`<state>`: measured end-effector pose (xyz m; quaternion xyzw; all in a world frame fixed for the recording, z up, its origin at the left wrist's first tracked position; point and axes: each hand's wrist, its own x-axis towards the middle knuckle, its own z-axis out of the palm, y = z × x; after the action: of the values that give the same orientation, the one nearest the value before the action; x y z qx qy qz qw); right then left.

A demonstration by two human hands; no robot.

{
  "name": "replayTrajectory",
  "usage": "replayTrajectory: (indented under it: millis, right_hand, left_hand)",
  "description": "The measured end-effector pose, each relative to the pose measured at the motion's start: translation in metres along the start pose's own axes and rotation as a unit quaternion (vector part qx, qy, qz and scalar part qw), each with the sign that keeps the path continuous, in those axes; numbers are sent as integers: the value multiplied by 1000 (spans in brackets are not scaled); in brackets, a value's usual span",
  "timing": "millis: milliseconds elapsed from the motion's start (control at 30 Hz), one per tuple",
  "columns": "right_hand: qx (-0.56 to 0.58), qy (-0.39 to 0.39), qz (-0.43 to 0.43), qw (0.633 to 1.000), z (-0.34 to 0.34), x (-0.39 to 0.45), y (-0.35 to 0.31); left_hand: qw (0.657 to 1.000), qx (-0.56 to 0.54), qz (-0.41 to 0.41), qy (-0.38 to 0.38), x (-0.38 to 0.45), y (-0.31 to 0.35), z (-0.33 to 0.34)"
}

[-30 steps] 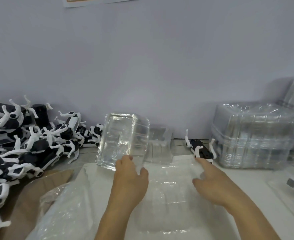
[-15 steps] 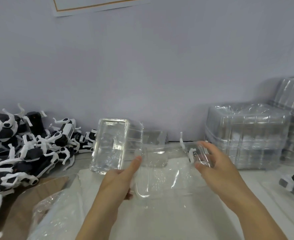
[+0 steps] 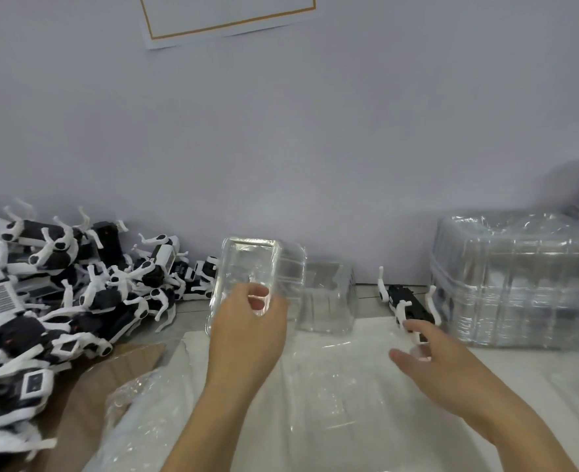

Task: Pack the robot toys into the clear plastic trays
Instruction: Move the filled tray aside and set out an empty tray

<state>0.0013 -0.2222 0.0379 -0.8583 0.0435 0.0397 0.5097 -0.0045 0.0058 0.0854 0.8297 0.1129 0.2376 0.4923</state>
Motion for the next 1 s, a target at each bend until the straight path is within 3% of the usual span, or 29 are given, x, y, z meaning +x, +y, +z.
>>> replayTrajectory:
  millis: [133,300,367,467,567,633,833,1000]
  right_hand:
    - [22,50,-13,998,8,3,-5]
    - [29,94,-39,994,18,8,-3]
    - [33,98,-40,994,19,10,-1]
    - [43,99,-43,993,20,13,1]
    - [46,100,-47,993,22,14,2]
    - [52,101,-50,992,24,15,2]
    - [50,102,-49,992,23,16,5]
    - [47,100,-51,993,24,13,1]
  left_hand:
    - [997,66,25,16,61,-8,-16]
    - [988,119,-73,68,153,-61,-26]
    - [975,214,-60,19,182,-86,-34]
    - [906,401,-20,-132,205,-113,-42]
    - [863,460,-20,-209,209,-122,-29]
    - [871,450,-14,-196,210,-126,-17]
    - [900,430,22,-65,213,-117,-5]
    - [920,384,74,-6,221,-85,-26]
